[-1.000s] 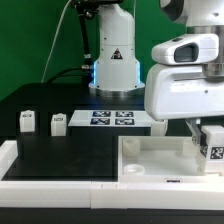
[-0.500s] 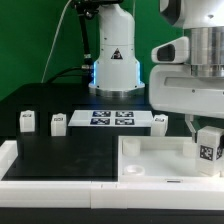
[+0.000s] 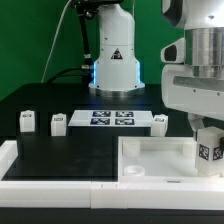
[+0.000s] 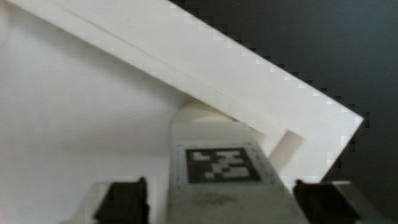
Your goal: Assemble one leg
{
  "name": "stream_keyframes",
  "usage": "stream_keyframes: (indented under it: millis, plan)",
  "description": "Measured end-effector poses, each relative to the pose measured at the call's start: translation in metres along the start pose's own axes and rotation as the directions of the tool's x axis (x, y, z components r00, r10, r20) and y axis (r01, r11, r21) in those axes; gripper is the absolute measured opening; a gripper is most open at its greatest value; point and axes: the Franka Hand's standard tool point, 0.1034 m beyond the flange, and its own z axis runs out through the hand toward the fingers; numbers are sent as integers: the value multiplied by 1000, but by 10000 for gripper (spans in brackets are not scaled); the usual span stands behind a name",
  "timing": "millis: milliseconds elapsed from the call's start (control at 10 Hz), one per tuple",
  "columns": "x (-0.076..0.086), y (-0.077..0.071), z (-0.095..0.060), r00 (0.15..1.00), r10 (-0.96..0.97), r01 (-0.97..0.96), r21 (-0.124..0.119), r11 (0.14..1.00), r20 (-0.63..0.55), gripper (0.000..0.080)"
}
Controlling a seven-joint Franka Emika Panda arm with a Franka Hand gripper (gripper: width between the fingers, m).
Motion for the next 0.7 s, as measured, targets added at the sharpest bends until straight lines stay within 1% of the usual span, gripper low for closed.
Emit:
stream_keyframes:
  millis: [100,200,300,400,500,600,700]
  plan:
    - [1,0,-1,997,-71,71,2,997,-1,556]
    - [2,-1,-2,983,-183,183,3,983,-2,620]
    - [3,0,-2,952,-306,306,3,952,-3,620]
    - [3,0,-2,886,-463,463,0,886,-4,644]
    - [2,0,-1,801,-599,599,-1,801,-2,648]
    - [0,-1,0,732,-681,681,-1,732,2,648]
    - [0,-3,-1,595,-804,804,-6,595,-2,649]
